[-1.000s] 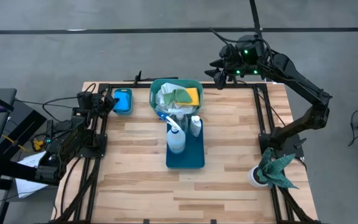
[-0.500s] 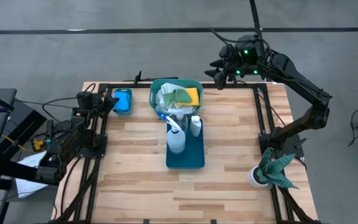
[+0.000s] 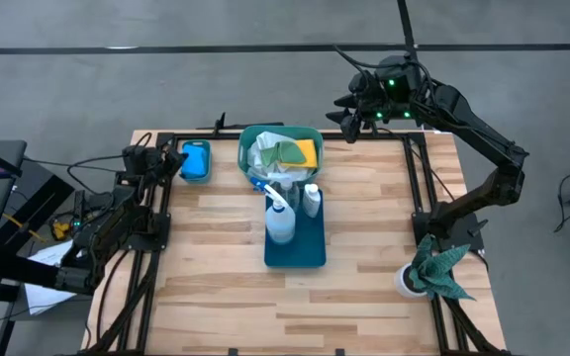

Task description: Pick & Place Kitchen Items

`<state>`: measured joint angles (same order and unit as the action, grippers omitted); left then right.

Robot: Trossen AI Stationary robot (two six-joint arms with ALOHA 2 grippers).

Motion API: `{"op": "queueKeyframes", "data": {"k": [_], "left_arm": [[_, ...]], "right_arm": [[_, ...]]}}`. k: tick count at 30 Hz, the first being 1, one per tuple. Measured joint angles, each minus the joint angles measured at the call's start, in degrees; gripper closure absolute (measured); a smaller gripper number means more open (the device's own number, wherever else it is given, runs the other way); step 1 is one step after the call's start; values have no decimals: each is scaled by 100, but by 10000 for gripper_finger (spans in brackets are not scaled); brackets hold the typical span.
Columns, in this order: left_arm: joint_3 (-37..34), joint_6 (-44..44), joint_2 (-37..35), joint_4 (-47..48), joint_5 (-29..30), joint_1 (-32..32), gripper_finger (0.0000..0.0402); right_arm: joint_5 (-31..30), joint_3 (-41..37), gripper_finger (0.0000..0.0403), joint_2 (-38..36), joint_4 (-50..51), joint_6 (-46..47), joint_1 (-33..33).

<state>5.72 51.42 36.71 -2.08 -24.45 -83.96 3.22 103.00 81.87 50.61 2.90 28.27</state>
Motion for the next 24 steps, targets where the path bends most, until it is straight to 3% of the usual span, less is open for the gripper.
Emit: {"op": "queueKeyframes", "data": {"k": [17, 24], "left_arm": [[0, -11, 2, -52, -206, 2, 213], [-1, 0, 2, 3, 68, 2, 213]], "right_arm": [[126, 0, 188, 0, -2, 4, 0], [131, 0, 188, 0, -2, 4, 0]]}}
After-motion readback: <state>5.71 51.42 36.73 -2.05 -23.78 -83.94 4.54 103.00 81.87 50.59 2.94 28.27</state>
